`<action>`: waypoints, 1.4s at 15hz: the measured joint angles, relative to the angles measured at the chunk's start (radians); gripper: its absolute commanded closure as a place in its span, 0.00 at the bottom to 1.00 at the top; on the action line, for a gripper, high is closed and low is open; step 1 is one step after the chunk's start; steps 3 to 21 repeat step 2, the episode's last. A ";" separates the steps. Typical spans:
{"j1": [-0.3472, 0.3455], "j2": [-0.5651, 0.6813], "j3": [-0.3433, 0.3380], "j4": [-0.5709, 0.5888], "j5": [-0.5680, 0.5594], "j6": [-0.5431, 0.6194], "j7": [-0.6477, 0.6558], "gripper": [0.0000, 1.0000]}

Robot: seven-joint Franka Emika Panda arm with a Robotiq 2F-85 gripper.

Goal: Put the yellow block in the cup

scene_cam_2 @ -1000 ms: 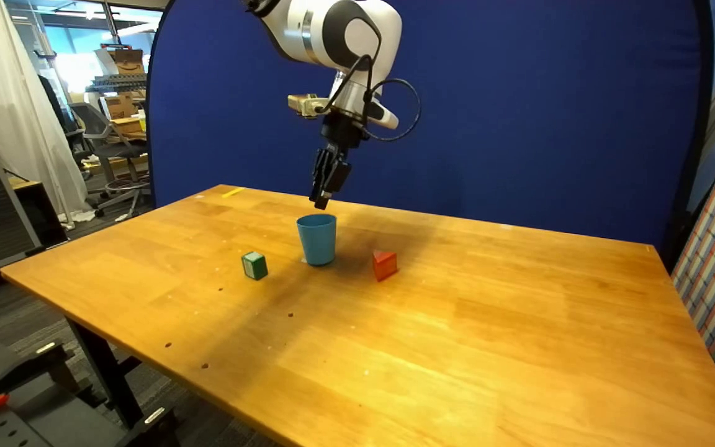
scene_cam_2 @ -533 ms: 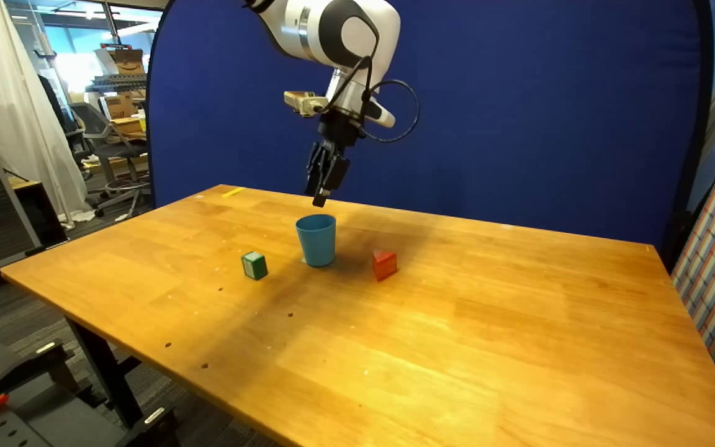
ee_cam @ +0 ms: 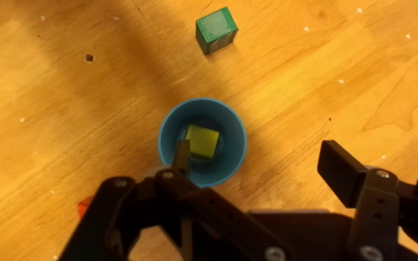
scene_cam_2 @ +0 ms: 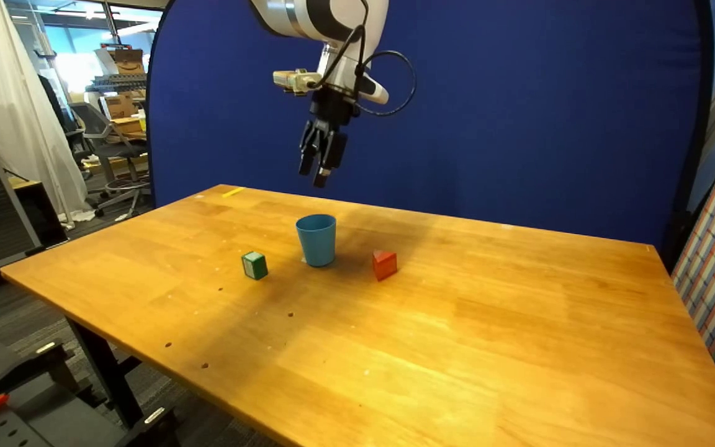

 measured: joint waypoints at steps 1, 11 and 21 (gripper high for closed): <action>0.000 0.000 0.000 -0.001 0.000 0.000 -0.001 0.09; 0.000 0.000 0.000 -0.002 0.000 0.000 -0.001 0.09; 0.000 0.000 0.000 -0.002 0.000 0.000 -0.001 0.09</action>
